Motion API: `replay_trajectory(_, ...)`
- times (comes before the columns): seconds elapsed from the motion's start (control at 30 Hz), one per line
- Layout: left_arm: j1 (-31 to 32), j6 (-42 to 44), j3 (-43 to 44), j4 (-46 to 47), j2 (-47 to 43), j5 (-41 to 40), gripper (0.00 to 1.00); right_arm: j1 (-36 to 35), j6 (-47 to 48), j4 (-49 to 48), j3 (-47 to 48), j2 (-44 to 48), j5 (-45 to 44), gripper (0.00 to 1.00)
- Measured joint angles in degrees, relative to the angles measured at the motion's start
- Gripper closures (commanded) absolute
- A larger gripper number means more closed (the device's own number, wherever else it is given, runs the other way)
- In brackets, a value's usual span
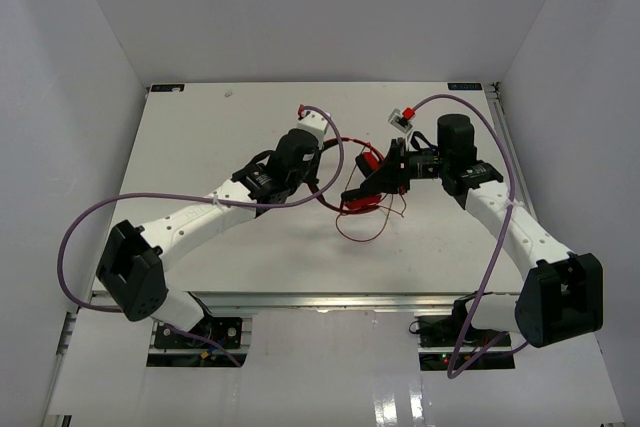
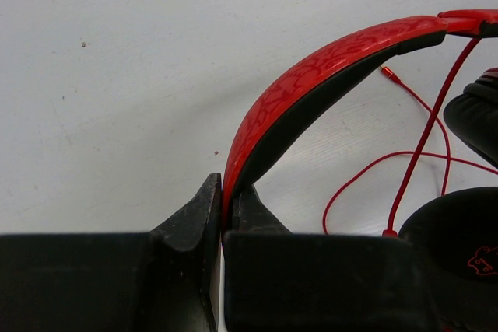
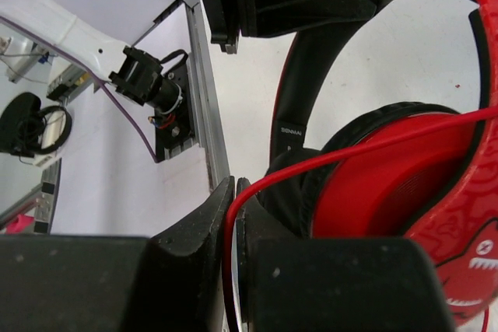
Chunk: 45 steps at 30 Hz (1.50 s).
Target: Wrap the headphones
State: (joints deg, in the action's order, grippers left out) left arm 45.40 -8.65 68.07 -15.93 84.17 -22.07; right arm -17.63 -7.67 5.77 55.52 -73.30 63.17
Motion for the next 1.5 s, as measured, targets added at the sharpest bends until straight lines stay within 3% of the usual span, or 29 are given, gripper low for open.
replay_trajectory(0.47,0.92,-14.54,0.07,1.98,3.9,-3.75,1.0,1.22,-4.32,-4.21,-1.98,0.59,-1.82,0.83)
replay_trajectory(1.13,3.52,-20.6,3.09,4.81,10.35,-6.98,1.0,2.25,-3.89,-3.66,-4.14,1.78,-2.96,0.68)
replay_trajectory(1.5,3.52,-25.97,10.59,3.33,11.16,-7.55,1.0,2.08,-1.86,-2.56,-6.03,3.79,-3.68,0.71)
